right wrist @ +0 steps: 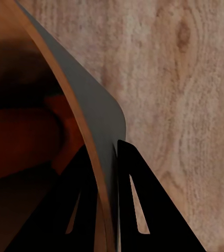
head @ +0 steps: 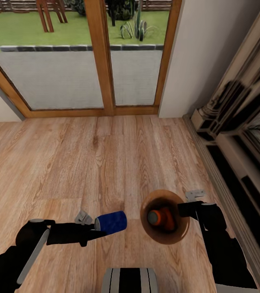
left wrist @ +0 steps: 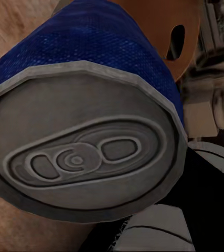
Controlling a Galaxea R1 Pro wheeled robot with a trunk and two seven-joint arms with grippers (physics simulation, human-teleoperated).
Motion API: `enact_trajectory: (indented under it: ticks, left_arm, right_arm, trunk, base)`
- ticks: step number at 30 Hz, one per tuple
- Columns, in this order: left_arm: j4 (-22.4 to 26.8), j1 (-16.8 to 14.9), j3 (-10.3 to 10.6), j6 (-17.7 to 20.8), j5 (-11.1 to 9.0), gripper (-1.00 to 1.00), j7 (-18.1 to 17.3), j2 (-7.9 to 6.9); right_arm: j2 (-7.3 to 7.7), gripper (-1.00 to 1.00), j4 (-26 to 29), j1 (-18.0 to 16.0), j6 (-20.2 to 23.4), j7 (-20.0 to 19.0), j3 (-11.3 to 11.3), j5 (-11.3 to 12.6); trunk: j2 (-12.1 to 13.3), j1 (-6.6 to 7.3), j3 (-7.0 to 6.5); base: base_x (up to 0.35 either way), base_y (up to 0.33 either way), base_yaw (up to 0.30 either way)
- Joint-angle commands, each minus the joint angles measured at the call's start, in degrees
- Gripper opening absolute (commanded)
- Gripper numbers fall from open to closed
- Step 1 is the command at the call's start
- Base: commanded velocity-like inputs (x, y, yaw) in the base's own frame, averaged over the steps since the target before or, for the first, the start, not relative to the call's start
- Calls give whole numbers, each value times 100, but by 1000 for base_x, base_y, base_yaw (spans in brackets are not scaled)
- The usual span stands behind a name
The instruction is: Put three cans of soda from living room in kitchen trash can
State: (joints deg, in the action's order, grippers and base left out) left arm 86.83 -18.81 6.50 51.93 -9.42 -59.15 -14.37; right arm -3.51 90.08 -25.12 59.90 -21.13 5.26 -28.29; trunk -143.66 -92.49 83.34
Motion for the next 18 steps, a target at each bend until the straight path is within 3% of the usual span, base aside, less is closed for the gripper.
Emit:
enact_trajectory:
  ticks: [1,8,18]
  left_arm:
    - [0,0,-3,-13,18,-100,-54,-5]
    - [27,65,-77,64,39,-100,-462,-65]
    - [-42,97,-324,88,13,-100,-448,-74]
  right_arm:
    - [-4,-100,1,-1,10,-23,1,68]
    - [-36,-100,1,-1,10,-27,1,4]
    - [-53,-100,1,-1,10,-31,1,-191]
  trunk:
    - [0,0,0]
    - [0,0,0]
    - [0,0,0]
  base:
    - [0,0,0]
    - [0,0,0]
    - [0,0,0]
